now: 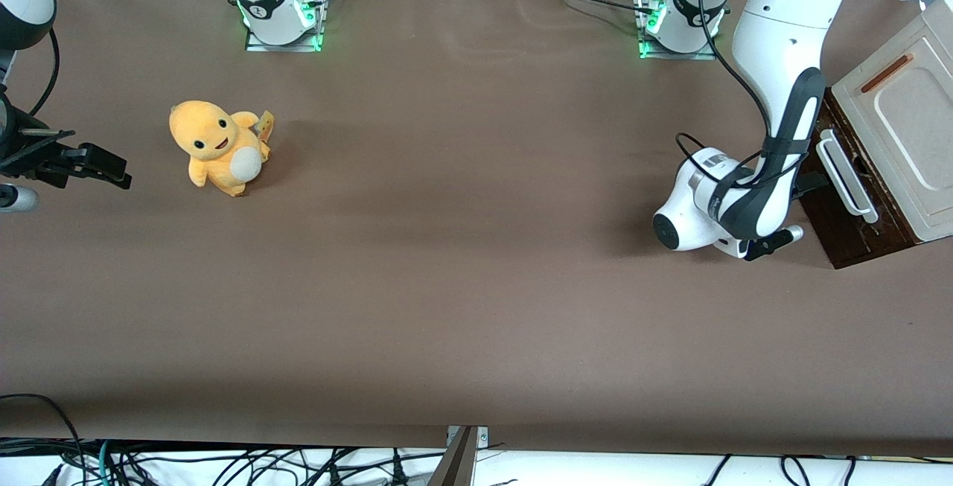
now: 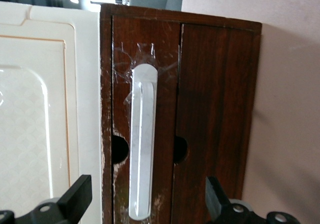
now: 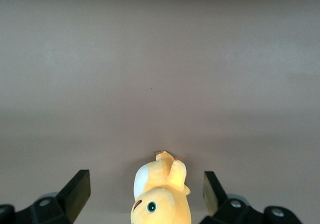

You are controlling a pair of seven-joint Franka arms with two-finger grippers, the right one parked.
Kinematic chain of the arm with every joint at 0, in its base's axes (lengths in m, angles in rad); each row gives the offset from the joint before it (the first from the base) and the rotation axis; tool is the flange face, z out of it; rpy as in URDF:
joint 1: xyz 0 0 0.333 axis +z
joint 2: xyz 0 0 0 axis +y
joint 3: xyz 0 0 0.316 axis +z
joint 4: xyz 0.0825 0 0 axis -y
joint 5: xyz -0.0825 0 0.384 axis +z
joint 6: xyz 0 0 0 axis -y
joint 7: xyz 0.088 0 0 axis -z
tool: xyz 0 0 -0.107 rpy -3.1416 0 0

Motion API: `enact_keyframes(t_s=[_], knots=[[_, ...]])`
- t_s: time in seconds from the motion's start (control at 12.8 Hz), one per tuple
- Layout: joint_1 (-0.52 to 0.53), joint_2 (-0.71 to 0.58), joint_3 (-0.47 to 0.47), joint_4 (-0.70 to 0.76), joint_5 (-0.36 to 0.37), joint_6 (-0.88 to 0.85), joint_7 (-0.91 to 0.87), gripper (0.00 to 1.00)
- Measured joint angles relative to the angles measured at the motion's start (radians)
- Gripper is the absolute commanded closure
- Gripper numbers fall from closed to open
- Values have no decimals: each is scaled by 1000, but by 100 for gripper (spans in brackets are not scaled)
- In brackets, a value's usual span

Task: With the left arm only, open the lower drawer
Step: 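Align the open left gripper around the lower drawer's white handle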

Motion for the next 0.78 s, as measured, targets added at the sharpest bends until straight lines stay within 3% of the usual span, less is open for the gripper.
enact_keyframes(t_s=[0.31, 0.78], knots=[[50, 0, 1, -4, 63, 1, -14, 0], [66, 23, -1, -8, 91, 4, -80, 1]])
